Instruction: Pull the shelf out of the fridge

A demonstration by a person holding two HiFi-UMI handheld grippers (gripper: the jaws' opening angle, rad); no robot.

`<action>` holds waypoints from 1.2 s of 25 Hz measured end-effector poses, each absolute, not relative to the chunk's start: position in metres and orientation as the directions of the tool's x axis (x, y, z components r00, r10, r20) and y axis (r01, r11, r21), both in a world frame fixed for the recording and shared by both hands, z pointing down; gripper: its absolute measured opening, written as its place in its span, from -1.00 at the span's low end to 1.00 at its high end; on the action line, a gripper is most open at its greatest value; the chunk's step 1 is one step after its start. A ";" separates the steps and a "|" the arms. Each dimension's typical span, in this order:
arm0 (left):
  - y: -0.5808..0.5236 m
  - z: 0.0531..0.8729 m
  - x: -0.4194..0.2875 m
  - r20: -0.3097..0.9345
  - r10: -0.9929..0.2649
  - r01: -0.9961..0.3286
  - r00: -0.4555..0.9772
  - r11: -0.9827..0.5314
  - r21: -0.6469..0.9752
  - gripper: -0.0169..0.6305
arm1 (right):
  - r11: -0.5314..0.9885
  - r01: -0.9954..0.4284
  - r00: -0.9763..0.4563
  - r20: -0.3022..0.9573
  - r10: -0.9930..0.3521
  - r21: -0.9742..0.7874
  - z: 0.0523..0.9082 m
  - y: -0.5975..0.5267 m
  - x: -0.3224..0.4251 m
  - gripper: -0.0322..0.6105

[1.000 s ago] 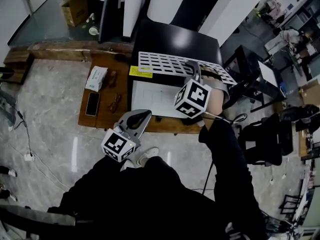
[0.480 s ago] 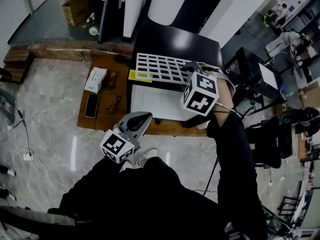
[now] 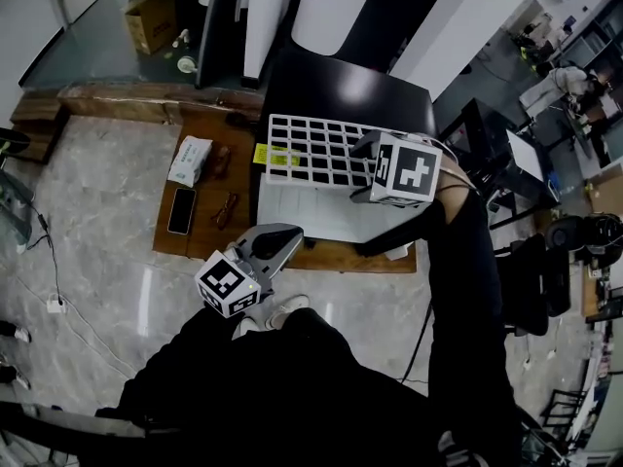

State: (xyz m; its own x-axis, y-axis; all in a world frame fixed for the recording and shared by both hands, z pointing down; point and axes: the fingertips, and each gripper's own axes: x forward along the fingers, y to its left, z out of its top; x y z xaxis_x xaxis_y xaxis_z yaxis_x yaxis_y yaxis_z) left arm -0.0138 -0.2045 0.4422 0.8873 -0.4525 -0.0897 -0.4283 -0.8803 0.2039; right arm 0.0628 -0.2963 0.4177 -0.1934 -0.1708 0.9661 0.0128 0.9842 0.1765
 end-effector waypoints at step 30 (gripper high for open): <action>-0.160 0.412 -0.016 -0.052 -0.445 -0.440 0.894 -0.894 0.085 -0.93 | 0.676 -0.721 -0.689 -0.060 -0.722 0.151 0.341 -0.152 0.051 -0.88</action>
